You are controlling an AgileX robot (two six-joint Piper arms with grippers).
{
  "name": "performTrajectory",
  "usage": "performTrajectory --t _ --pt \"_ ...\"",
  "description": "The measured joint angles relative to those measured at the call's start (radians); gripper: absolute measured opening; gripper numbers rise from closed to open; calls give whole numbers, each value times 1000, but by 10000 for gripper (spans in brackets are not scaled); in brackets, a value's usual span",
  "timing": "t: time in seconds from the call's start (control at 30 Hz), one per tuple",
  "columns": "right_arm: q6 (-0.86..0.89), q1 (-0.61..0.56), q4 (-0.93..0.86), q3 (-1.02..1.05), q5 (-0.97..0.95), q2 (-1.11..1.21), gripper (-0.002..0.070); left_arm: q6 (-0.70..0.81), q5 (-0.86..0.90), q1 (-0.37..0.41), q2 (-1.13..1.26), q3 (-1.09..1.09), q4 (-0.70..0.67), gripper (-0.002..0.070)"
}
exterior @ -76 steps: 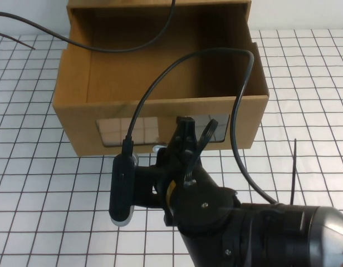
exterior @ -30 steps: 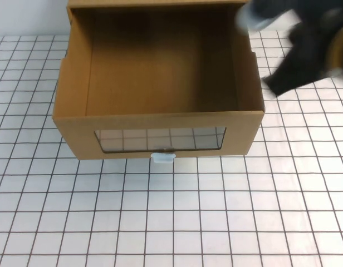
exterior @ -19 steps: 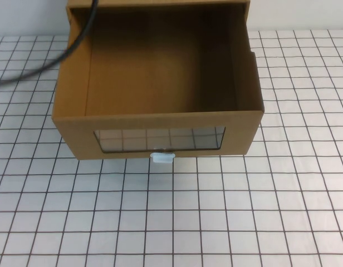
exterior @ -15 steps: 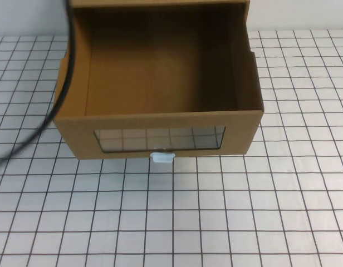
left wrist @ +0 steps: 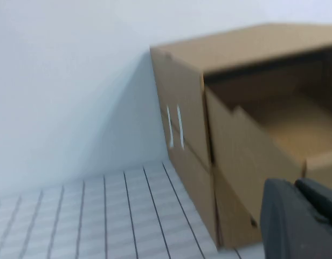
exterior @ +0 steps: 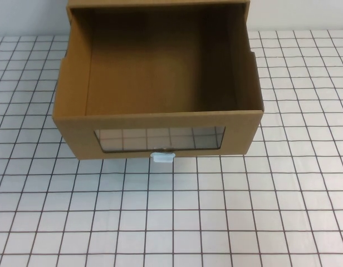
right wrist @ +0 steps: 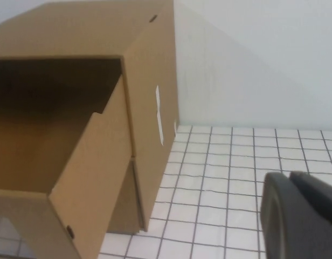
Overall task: Open the shoe box
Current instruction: 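Pull the top drawer of the cardboard box fully open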
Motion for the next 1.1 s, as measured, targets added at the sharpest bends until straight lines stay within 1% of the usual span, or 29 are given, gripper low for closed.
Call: performTrajectory --t 0.13,0.2,0.33,0.7,1.1 --pt "0 0 50 124 -105 -79 -13 -78 -57 0 -112 194 0 -2" --pt "0 0 67 160 -127 -100 -13 -131 -95 0 -138 270 0 -2" --pt "0 -2 81 202 -140 -108 -13 -165 -132 0 -144 373 -2 -2" --pt "0 -2 85 210 -171 -108 -13 -176 -56 0 -142 388 -2 -2" --pt "-2 -2 86 210 -173 -108 -13 -176 -52 0 -142 388 0 -2"
